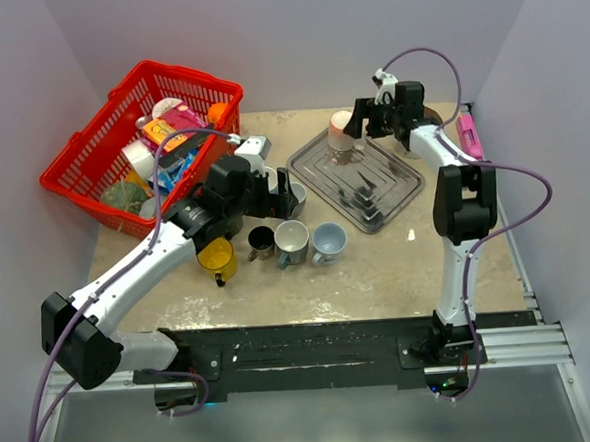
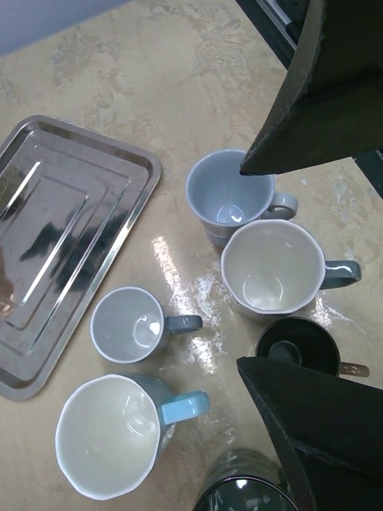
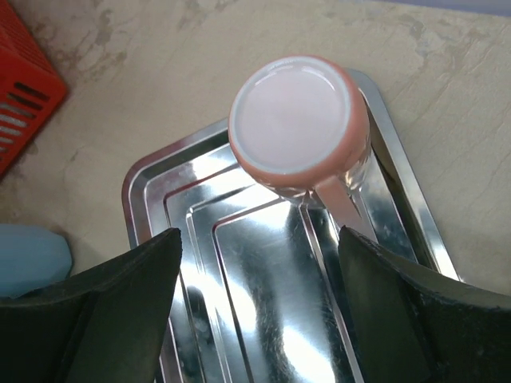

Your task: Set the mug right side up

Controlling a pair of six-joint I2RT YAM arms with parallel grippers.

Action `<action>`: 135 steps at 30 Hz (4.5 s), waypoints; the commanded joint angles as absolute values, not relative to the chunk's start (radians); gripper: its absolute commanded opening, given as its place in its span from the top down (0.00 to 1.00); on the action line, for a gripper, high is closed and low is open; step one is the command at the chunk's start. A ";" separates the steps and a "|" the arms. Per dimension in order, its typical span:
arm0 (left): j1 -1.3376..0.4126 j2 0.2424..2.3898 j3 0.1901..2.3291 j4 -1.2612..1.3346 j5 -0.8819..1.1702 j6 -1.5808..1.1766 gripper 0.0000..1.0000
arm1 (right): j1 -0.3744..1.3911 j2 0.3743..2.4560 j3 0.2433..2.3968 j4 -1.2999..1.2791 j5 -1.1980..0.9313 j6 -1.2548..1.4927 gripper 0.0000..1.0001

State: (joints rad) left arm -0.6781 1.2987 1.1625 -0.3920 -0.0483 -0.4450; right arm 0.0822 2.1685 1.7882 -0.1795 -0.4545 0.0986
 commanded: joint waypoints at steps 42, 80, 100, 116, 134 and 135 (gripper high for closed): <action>-0.561 1.333 1.046 -0.298 0.196 -0.511 0.01 | 0.198 2.244 1.833 -0.110 -0.126 0.006 0.44; -0.557 1.316 1.012 -0.284 0.219 -0.529 0.01 | 0.235 2.105 1.832 -0.120 -0.072 0.055 1.00; -0.555 1.209 0.983 -0.016 0.373 -0.580 0.01 | 0.235 1.502 1.283 0.295 -0.445 0.636 1.00; -0.558 1.219 0.880 0.695 0.589 -0.905 0.03 | 0.359 1.048 1.006 0.526 -0.451 0.934 1.00; -0.589 1.250 0.907 0.841 0.592 -0.982 0.16 | 0.540 1.003 0.930 0.597 -0.376 0.913 1.00; -0.592 1.253 0.908 0.841 0.586 -0.983 0.20 | 0.549 1.009 0.928 0.606 -0.371 0.913 1.00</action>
State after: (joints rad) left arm -0.5777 1.2400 0.8658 0.7788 0.5941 -0.9691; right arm 0.5209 1.0241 0.9226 0.4286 -0.4274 0.9161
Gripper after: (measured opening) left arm 0.857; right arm 0.194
